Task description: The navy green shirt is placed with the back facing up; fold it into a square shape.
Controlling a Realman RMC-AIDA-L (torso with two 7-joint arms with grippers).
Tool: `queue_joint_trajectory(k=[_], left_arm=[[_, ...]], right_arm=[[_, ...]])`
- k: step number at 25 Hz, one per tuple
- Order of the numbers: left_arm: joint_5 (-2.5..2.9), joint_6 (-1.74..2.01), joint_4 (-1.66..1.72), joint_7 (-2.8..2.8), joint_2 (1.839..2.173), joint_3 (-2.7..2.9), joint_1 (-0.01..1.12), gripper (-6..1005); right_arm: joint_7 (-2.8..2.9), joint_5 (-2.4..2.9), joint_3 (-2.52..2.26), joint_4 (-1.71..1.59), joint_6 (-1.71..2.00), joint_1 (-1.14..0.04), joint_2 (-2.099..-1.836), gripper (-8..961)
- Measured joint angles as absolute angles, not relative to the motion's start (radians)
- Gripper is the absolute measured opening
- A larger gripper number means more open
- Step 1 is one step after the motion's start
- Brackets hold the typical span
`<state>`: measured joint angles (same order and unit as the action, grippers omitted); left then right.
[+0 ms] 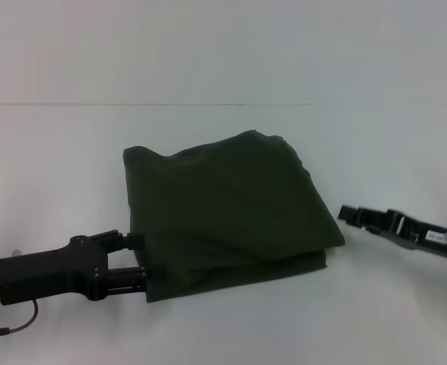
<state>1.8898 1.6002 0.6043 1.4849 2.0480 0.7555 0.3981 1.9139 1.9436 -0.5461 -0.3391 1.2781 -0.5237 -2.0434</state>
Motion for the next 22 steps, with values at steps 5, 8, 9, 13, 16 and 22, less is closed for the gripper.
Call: queue_joint_trajectory(k=[5, 8, 9, 13, 16, 22], left_arm=[[1.890, 1.602, 0.604, 1.494, 2.050, 0.753, 0.397, 891], [1.886, 1.603, 0.604, 1.505, 2.051, 0.752, 0.395, 891], [1.884, 1.603, 0.604, 1.507, 2.052, 0.752, 0.395, 891], [1.882, 1.603, 0.604, 1.511, 2.055, 0.751, 0.396, 891], [1.882, 1.603, 0.604, 1.511, 2.056, 0.750, 0.398, 890], [1.882, 1.603, 0.604, 1.512, 2.058, 0.750, 0.398, 890]], right_arm=[[1.942, 1.841, -0.507, -0.362, 1.286, -0.529, -2.026, 295], [1.993, 1.809, -0.506, -0.372, 1.228, -0.586, -2.016, 404], [2.011, 1.806, -0.509, -0.373, 1.205, -0.609, -2.014, 454], [2.108, 1.835, -0.571, -0.372, 1.092, -0.713, -2.008, 641], [2.158, 1.854, -0.647, -0.368, 1.044, -0.761, -2.015, 754], [2.175, 1.856, -0.715, -0.360, 0.989, -0.788, -2.045, 900]])
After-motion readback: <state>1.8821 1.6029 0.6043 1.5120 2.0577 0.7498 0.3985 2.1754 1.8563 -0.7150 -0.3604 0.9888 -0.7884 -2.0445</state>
